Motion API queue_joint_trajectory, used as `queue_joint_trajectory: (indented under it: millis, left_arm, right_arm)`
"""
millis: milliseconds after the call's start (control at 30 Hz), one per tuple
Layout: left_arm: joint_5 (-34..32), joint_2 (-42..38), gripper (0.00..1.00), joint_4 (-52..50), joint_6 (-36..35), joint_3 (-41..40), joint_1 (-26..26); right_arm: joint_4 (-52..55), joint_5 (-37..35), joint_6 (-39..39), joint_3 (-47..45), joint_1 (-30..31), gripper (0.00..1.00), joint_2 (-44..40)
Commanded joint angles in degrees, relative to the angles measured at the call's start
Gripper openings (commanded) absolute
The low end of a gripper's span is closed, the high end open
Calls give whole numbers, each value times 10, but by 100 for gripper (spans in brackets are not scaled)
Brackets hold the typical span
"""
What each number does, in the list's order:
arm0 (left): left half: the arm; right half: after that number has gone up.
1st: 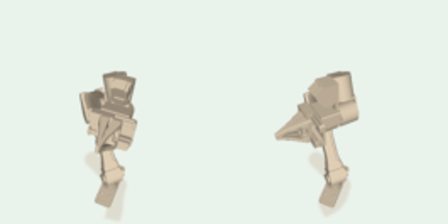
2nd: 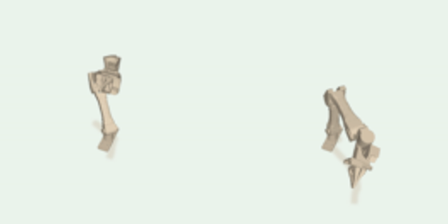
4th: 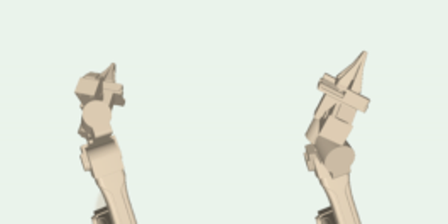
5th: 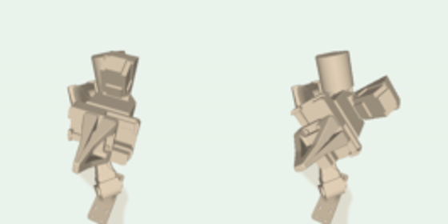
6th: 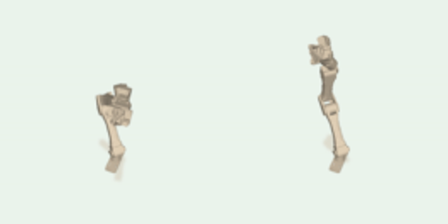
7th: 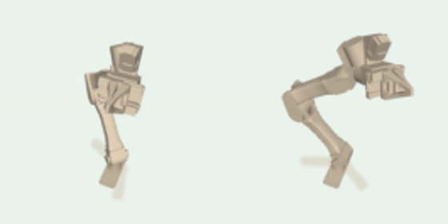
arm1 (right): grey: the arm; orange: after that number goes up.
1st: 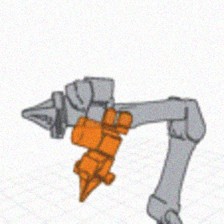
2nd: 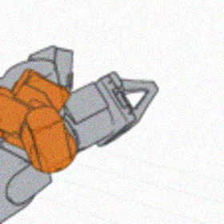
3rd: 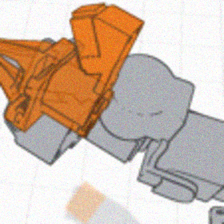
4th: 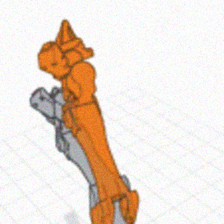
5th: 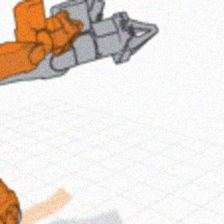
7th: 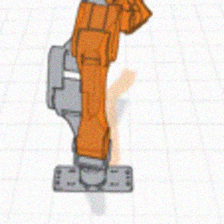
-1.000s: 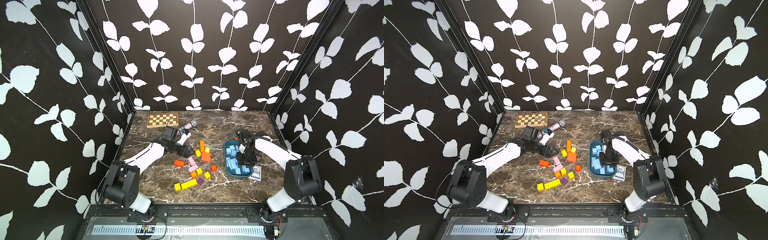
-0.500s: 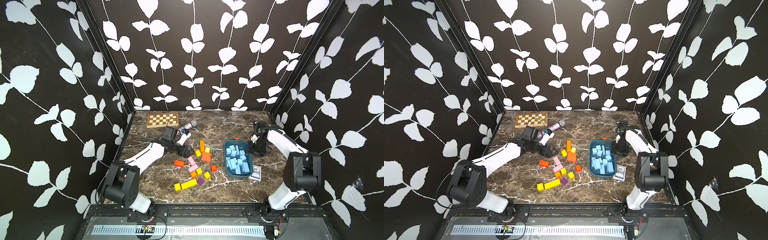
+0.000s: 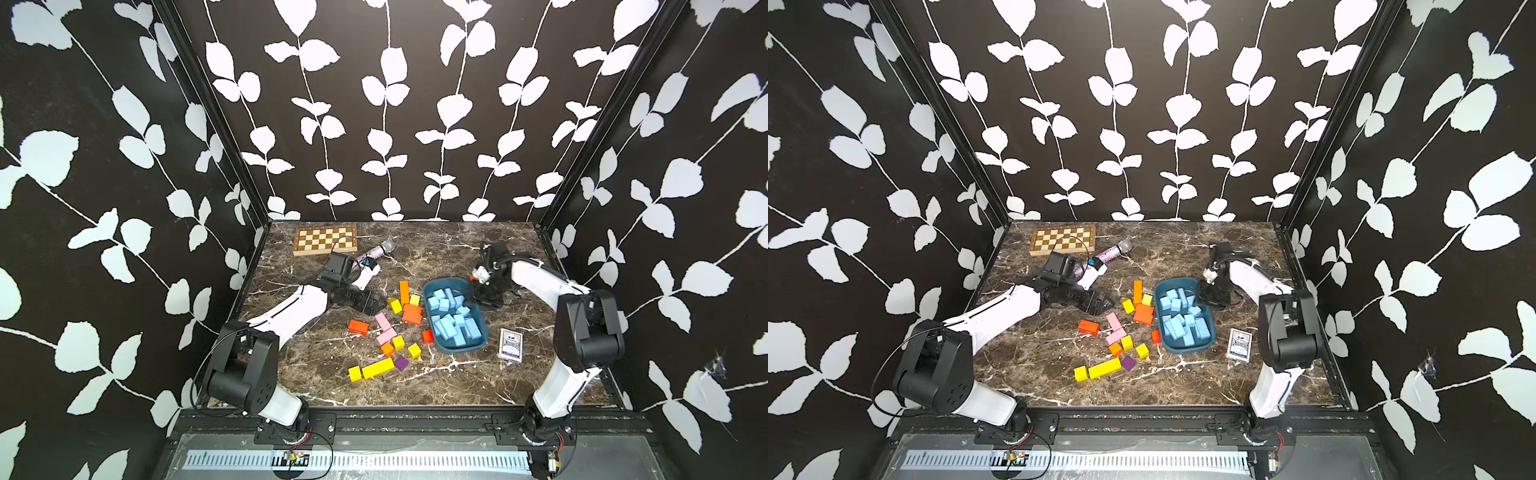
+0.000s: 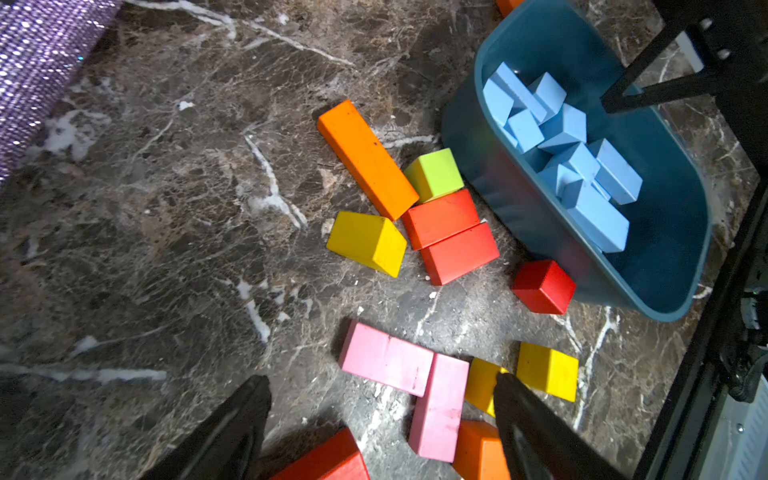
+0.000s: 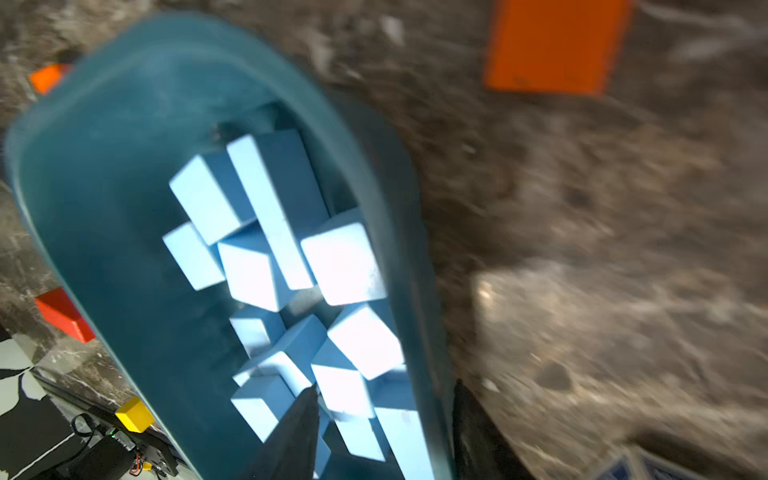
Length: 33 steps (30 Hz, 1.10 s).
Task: Pick out the blue building blocks
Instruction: Move the storage box to the center of the board, then reset both arms
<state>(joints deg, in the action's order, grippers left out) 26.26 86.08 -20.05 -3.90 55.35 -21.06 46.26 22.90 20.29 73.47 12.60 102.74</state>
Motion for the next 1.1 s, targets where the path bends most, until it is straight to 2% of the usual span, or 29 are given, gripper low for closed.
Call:
queue_joint_trajectory:
  millis: [0, 100, 133, 167, 333, 500, 633, 900, 1067]
  left_arm:
    - [-12, -18, 87, -9, 1, 5, 25]
    - [-33, -22, 90, -17, -8, 15, 52]
    - [-46, -20, 90, -24, -11, 24, 62]
    - [-60, -15, 98, -29, -13, 32, 71]
    - [-133, 18, 99, -33, -36, 76, 126]
    - [-196, 13, 99, 107, -28, 22, 174]
    - [-232, -7, 99, 236, -27, -50, 190]
    - [-291, -10, 99, 358, -16, -136, 190]
    - [-314, -6, 99, 454, -10, -194, 190]
  right_arm:
    - [-9, 6, 25, 13, 21, 50, -3]
    - [-18, -23, 32, 10, 20, 52, -36]
    - [-19, -45, 29, 11, 19, 96, -48]
    - [-18, -61, 24, 13, 15, 99, -57]
    - [-67, -160, -26, 13, -28, 99, -95]
    - [-213, -279, -72, -58, -77, 99, -136]
    - [-330, -323, -94, -123, -100, 99, -142]
    - [-459, -361, -125, -241, -105, 99, -182]
    - [-601, -392, -131, -362, -106, 99, -239]
